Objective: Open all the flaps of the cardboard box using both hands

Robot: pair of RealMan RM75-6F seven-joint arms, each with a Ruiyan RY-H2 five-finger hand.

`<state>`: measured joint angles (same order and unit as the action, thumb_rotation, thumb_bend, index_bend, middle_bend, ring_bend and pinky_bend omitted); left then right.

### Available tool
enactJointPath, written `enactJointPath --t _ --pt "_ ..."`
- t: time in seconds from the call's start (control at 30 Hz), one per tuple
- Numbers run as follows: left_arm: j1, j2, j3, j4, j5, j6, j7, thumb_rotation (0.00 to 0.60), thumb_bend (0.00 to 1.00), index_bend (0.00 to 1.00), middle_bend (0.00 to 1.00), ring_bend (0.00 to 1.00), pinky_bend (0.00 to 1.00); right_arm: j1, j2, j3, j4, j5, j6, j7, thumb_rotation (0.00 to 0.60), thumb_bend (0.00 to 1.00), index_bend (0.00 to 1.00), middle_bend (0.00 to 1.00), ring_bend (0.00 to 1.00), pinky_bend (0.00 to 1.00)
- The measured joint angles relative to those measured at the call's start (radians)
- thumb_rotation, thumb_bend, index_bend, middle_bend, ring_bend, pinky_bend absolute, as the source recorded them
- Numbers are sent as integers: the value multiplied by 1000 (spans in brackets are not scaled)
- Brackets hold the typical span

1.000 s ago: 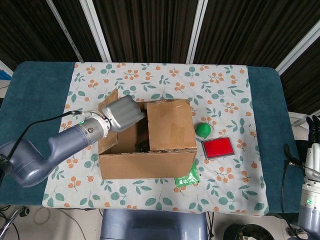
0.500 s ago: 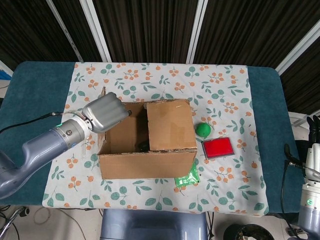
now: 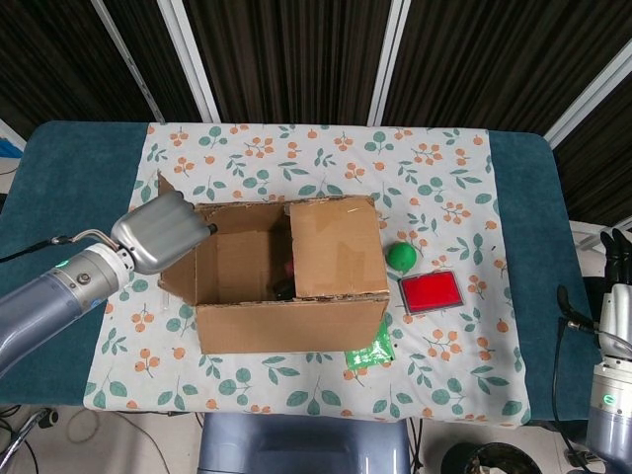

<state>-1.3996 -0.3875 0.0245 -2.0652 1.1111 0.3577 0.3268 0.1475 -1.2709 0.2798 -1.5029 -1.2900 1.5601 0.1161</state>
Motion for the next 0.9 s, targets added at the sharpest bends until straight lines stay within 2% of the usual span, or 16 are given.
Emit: enactJointPath --t 0.5,0.73,0.9 --pt "252 102 -28 -36 117 92 -81 600 1000 387 661 462 485 -1 -5 -1 3 -11 -1 -9 600 401 10 0 0 238" --pt "373 106 -27 -27 180 136 -123 600 1000 377 653 459 485 -2 -5 -3 1 -13 -5 -12 600 401 10 0 0 238" --pt "465 75 -13 -3 216 176 -147 600 1000 374 649 457 485 -2 -6 -4 -1 -16 -5 -14 600 402 10 0 0 238"
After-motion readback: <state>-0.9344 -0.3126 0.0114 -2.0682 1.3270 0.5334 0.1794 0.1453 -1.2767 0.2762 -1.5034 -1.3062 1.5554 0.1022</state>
